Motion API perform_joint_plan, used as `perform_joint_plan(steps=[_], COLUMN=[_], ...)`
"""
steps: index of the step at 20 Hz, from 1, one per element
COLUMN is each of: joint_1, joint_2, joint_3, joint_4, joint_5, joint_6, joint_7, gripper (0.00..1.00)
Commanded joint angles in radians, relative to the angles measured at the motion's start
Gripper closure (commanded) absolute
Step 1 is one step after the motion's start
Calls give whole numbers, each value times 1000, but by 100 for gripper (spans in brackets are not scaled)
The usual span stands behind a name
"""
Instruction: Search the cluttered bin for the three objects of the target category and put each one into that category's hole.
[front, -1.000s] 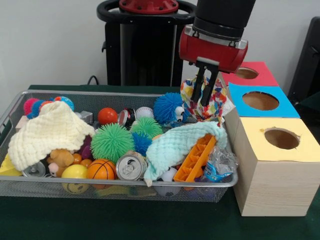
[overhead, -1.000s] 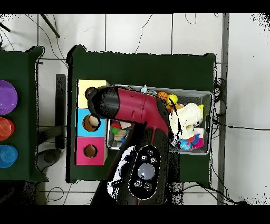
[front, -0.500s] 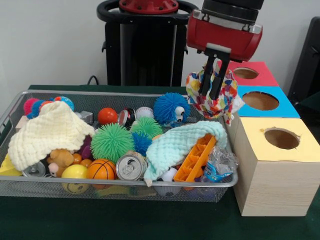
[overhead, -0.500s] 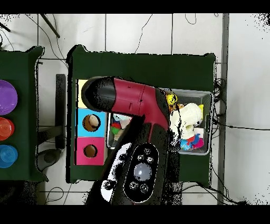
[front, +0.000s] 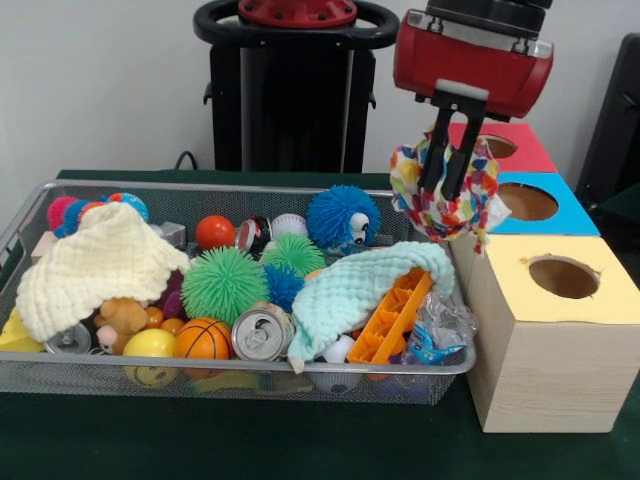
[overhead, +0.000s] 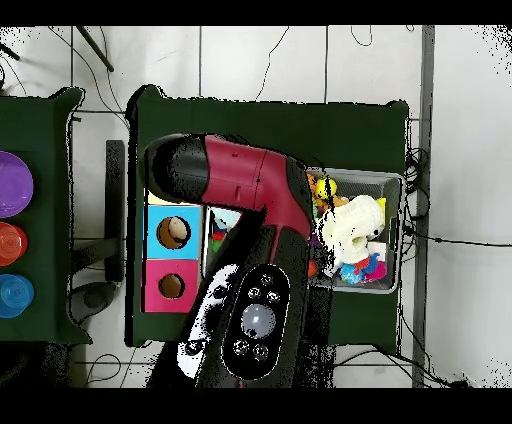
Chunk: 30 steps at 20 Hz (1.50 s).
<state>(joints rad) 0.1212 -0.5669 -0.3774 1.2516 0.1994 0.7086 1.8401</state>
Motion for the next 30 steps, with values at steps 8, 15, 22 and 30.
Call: perform_joint_plan(steps=[8, 15, 22, 30], joint_1=[73, 111, 128, 139], joint_2=[98, 113, 93, 89], joint_3=[-25, -41, -50, -55], joint_4=[-47, -58, -28, -11], joint_5=[81, 90, 89, 92], joint_6=[157, 162, 162, 148], joint_7=[406, 461, 485, 500], gripper=[100, 100, 100, 100])
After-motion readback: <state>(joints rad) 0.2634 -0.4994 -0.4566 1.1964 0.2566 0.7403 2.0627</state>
